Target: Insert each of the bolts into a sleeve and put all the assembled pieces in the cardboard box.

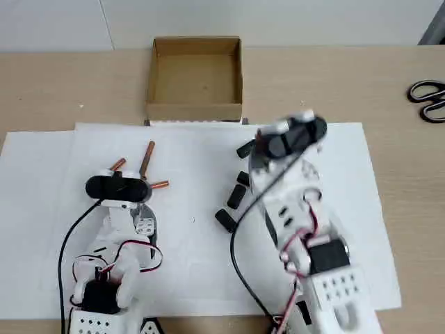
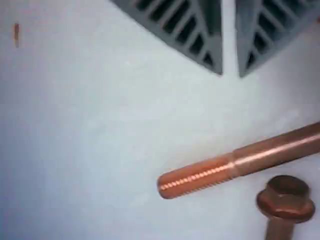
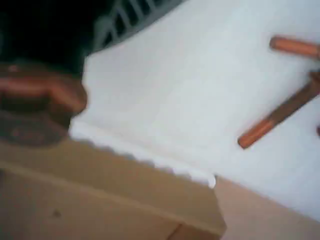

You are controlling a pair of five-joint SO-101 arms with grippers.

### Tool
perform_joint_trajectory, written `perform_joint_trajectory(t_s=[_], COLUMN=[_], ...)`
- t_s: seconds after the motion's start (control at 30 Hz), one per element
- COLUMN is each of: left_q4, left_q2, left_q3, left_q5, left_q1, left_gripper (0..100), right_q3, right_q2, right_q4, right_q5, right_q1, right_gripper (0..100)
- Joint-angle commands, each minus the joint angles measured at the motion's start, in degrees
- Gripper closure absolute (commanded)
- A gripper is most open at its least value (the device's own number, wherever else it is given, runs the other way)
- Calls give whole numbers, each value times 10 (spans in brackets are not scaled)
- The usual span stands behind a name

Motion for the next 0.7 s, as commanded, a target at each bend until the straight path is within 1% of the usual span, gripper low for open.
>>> perform_joint_trajectory(t_s=[0.0, 0.1, 0.33, 0.67], left_q4=[-13, -13, -13, -13], left_q2=[-7, -7, -7, -7], left_q3=[-3, -3, -3, -3], left_q5=[13, 17, 14, 14], left_q1=[-8, -17, -14, -13], left_gripper=[994, 994, 994, 994], right_q3=[-107, -184, -382, -673], right_q2=[125, 230, 466, 745], right_q4=[-55, -83, -138, -149], right_q5=[8, 8, 8, 6], right_q1=[5, 5, 12, 11], right_gripper=[996, 996, 996, 996])
